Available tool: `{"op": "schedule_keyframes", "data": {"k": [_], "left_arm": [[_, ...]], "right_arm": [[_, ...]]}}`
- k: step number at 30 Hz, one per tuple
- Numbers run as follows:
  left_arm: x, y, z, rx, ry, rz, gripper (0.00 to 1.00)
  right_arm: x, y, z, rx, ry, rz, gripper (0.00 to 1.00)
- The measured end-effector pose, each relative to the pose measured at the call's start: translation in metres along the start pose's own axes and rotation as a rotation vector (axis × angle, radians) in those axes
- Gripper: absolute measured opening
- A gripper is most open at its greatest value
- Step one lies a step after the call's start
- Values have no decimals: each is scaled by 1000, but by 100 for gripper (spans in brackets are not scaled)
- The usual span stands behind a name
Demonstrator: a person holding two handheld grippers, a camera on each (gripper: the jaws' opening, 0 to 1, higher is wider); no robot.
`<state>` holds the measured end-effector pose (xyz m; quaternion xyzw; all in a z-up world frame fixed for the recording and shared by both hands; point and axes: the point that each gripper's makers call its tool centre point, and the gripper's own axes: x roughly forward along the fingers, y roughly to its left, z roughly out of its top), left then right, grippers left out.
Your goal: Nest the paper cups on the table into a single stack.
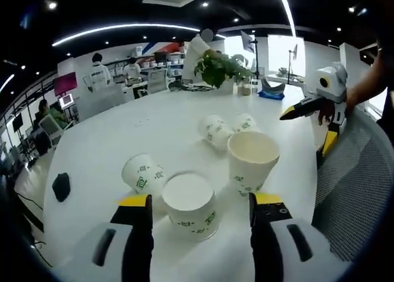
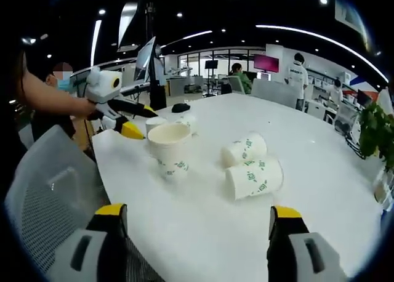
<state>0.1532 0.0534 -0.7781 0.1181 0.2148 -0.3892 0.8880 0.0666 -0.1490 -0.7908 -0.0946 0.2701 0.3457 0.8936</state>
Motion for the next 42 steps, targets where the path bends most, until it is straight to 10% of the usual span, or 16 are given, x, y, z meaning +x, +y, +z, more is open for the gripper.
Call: {"op": "schedule_keyframes", "data": {"k": [42], "left_arm": [[13, 19, -5, 0, 18, 64, 36]], "right_arm": [[1, 0, -5, 1, 18, 8, 93]]}}
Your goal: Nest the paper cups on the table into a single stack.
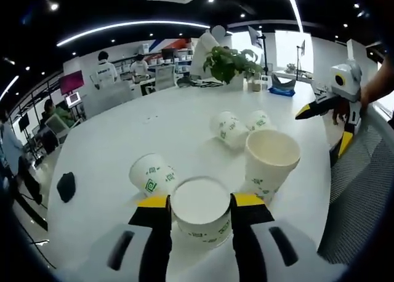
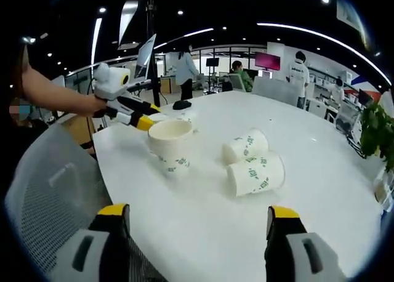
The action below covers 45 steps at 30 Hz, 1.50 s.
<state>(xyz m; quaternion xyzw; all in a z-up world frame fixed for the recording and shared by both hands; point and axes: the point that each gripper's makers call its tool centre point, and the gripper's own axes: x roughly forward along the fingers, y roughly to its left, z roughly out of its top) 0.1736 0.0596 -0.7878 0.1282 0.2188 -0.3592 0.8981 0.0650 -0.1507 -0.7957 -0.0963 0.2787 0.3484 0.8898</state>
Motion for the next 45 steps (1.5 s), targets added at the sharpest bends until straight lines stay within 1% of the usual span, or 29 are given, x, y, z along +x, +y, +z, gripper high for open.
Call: {"op": "schedule_keyframes", "data": {"k": [5, 10, 19, 21, 23, 25, 27, 29, 30, 31, 33, 37, 39, 42, 45], "left_arm": [[-3, 0, -2, 0, 7, 2, 36], [-10, -4, 0, 7, 9, 4, 36], [-25, -4, 15, -25, -16, 0, 36], [-25, -2, 14, -26, -19, 0, 36], [-30, -1, 19, -33, -27, -4, 35], [-34, 0, 23, -25, -34, 1, 35], [-41, -1, 31, -19, -47, 6, 35], [-43, -1, 35, -9, -54, 12, 35], [-44, -2, 36, -8, -54, 12, 35], [-47, -4, 41, -6, -56, 9, 35], [-51, -8, 48, 3, -64, 8, 35], [-56, -14, 60, -4, -83, -9, 35], [-55, -17, 58, 3, -79, -22, 35], [-60, -21, 68, 34, -87, -26, 35], [-64, -28, 79, 27, -100, -49, 35]], "right_arm": [[0, -1, 1, 7, -5, -3, 93], [-1, 0, 3, 13, -9, -3, 93], [-2, 3, 4, 13, -11, 4, 93], [-1, 3, 4, 13, -11, 5, 93], [-2, 2, 4, 8, -8, 2, 93], [-2, 2, 5, 7, -12, 3, 92], [-2, 2, 6, 8, -15, 4, 92], [-3, 2, 7, 9, -17, 5, 92], [-3, 3, 8, 7, -19, 5, 92], [-4, 2, 9, 3, -22, 5, 91], [-5, 3, 12, 2, -29, 7, 90], [-9, 4, 19, -10, -45, 9, 86], [-11, 6, 26, -5, -61, 17, 86], [-12, 8, 38, 10, -93, 28, 83], [-13, 12, 51, 20, -131, 43, 81]]}}
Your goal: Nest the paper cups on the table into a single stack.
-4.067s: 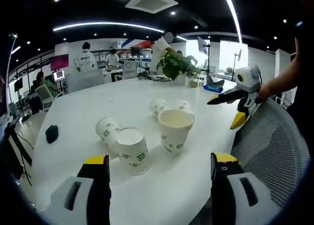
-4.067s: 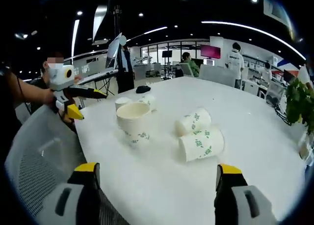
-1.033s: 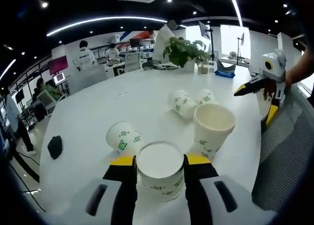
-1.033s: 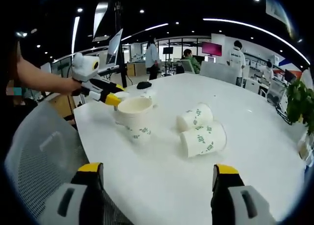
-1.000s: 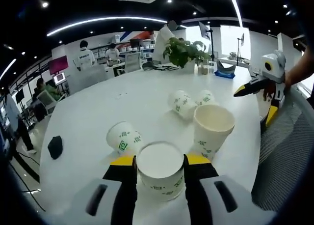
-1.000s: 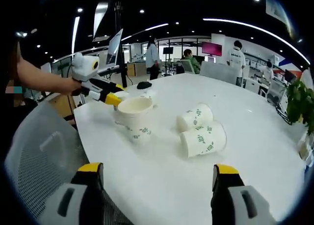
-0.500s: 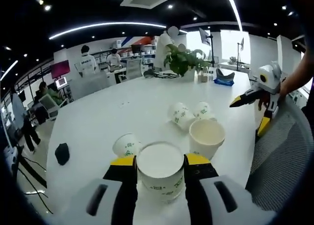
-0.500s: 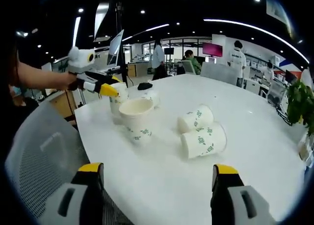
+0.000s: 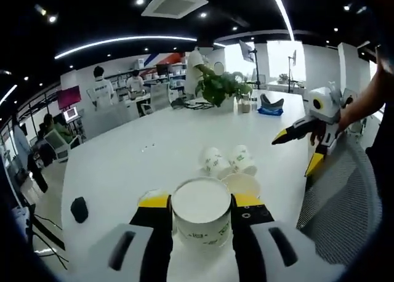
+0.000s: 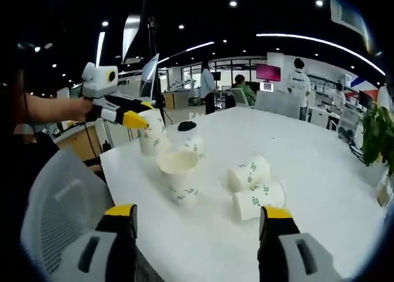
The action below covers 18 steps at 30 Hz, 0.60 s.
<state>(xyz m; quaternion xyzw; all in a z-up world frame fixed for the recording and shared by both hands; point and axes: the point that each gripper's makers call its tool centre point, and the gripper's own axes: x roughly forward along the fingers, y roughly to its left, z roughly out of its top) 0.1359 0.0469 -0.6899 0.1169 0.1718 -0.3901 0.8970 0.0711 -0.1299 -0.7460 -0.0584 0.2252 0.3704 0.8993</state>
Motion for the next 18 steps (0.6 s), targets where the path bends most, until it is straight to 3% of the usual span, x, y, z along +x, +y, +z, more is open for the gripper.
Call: {"op": "schedule_keyframes", "data": {"k": [9, 18], "left_arm": [[-10, -5, 25, 20, -15, -9, 35], [-13, -25, 47, 44, -57, -75, 35]], "right_arm": [[5, 13, 28, 18, -73, 55, 74], [7, 25, 45, 77, -127, 129, 62]]}}
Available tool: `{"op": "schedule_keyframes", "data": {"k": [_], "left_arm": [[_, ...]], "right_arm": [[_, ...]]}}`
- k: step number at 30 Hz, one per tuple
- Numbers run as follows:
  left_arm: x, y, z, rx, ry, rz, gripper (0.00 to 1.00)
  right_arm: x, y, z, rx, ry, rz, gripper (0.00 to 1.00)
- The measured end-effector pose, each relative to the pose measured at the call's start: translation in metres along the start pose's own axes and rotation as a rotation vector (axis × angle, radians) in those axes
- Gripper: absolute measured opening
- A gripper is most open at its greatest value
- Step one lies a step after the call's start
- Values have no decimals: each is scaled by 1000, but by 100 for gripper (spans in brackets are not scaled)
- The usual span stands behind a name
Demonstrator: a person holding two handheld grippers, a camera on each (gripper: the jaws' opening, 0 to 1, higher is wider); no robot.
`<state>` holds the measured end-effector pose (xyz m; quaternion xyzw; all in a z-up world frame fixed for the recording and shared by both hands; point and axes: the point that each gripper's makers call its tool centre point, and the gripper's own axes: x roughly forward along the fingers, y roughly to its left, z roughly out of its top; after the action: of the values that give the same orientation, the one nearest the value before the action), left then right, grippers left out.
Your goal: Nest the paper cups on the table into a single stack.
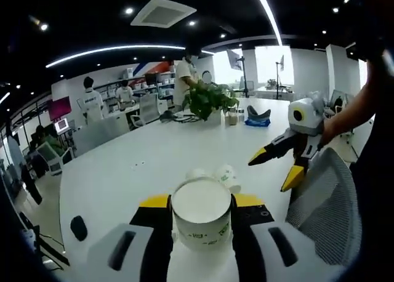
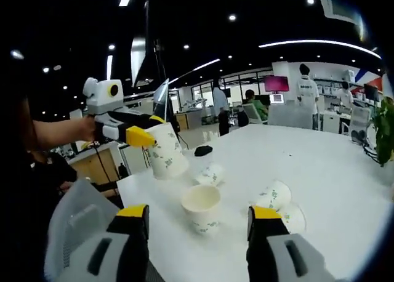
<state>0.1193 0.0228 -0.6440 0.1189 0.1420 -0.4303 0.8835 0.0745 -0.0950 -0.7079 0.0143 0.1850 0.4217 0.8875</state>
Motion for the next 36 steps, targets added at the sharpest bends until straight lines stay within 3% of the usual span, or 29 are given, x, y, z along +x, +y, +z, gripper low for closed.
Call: {"op": "schedule_keyframes", "data": {"k": [9, 13, 17, 25, 29, 36], "left_arm": [[5, -35, 8, 12, -15, -101, 35], [5, -49, 17, 30, -44, -154, 35], [3, -58, 24, 38, -66, -198, 35], [2, -73, 31, 26, -99, -272, 35], [2, -79, 32, 20, -109, -293, 35], [2, -84, 35, -14, -136, -318, 35]], "right_arm": [[4, 14, 3, 80, -3, 83, 52], [5, 20, -3, 182, 27, 126, 47], [4, 30, -4, 222, 24, 192, 41], [3, 49, -5, 227, 31, 278, 38], [4, 50, -3, 236, 16, 291, 36], [0, 51, 16, 341, -61, 327, 24]]}}
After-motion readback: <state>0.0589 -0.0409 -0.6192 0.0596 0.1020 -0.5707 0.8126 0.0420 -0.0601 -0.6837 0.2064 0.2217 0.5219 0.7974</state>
